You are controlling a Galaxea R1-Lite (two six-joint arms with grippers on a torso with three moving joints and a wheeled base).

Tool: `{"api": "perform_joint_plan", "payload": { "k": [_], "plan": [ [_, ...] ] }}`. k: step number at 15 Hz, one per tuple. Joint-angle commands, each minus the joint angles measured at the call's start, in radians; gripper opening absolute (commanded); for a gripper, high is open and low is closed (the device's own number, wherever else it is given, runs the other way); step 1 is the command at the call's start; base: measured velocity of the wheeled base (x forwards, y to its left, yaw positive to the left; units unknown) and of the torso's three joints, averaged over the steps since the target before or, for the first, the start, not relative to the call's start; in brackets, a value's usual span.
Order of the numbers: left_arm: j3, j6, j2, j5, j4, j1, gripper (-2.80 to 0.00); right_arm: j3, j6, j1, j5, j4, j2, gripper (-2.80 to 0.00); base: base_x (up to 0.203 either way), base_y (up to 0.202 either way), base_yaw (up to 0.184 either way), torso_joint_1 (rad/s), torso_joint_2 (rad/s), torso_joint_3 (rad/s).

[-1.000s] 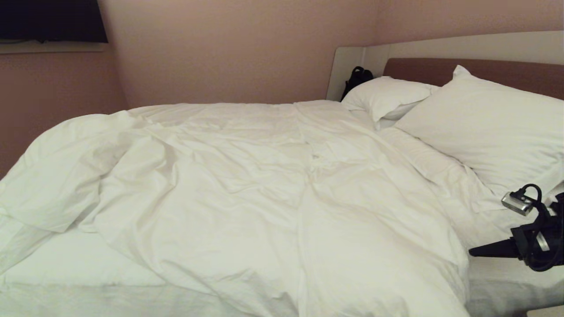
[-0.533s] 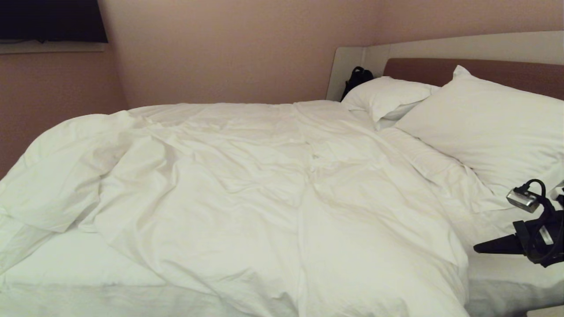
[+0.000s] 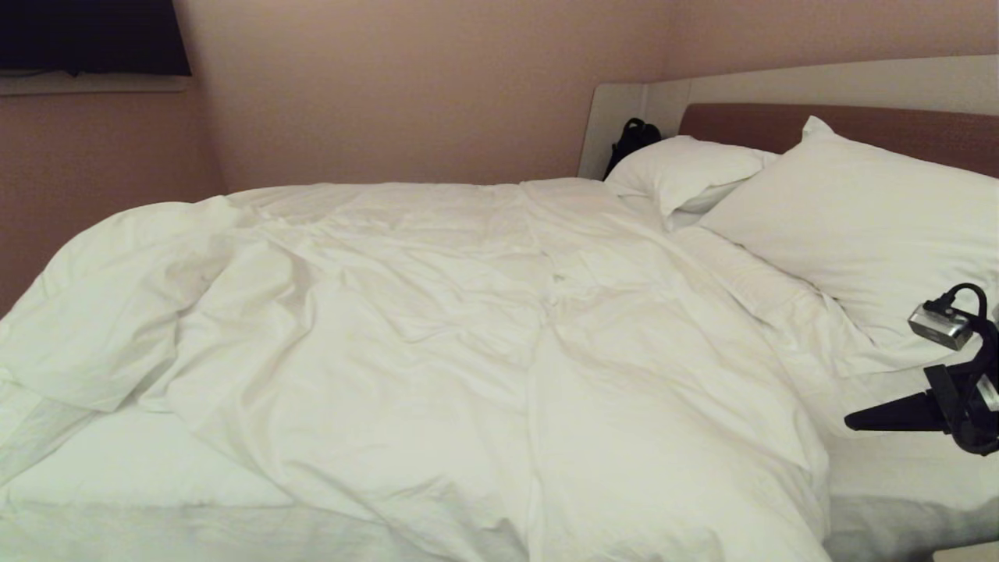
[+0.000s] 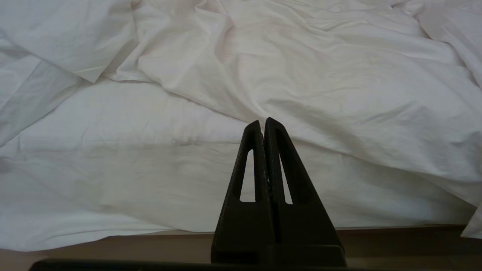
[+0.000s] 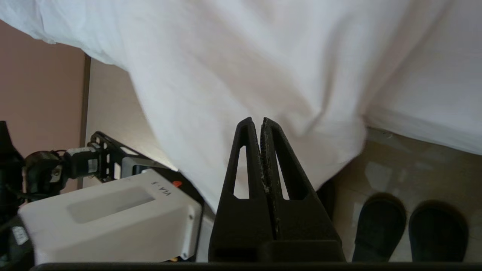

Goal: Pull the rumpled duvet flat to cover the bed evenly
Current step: Flatten the corners of the folded blanket

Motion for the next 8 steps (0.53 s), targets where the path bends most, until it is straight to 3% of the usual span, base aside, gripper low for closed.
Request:
{"api": "perform_joint_plan", "payload": {
  "k": [1,2,6,8],
  "plan": [
    [0.000,0.000,0.000,0.001,0.000,0.000,-2.80,-0.031,0.190,0.059,-0.041,0.031,-0.033,-2.80,0.000,0.000,0.000,0.000,0.00,0.000],
    [0.000,0.000,0.000,0.001,0.000,0.000,-2.80,-0.052,0.260,0.097,-0.081,0.030,-0.036,-2.80,0.000,0.000,0.000,0.000,0.00,0.000],
    [0.000,0.000,0.000,0.001,0.000,0.000,-2.80,-0.073,0.325,0.175,-0.100,0.029,-0.076,-2.80,0.000,0.000,0.000,0.000,0.00,0.000],
    [0.000,-0.001,0.000,0.001,0.000,0.000,-2.80,-0.101,0.408,0.196,-0.112,0.030,-0.083,-2.80,0.000,0.000,0.000,0.000,0.00,0.000]
  ]
}}
